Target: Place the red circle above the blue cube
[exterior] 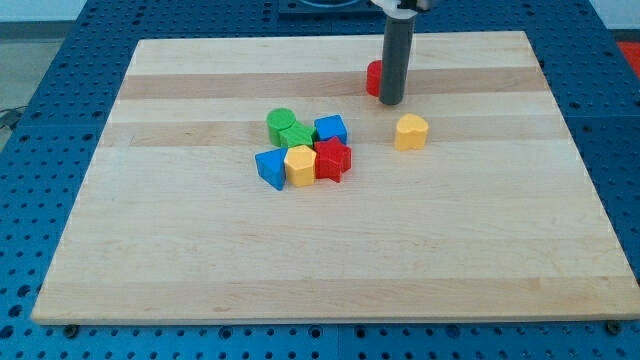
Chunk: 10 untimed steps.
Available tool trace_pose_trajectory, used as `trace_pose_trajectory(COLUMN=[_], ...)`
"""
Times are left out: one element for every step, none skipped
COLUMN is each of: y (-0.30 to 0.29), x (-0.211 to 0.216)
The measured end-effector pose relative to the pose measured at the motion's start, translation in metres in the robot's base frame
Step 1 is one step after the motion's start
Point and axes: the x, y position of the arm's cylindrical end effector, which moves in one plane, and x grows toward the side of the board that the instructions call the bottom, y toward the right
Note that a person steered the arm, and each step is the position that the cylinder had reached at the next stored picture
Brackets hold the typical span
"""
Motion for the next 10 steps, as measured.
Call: trace_pose_trajectory(y=[0.061,0.048,0.018,-0.031,-0.076,-0.095,-0.088,-0.041,0.007,0.059], x=[-0.019,-0.083,-0.094,-0.078,-0.045,-0.031,-0.054,-0.103,-0.116,-0.086])
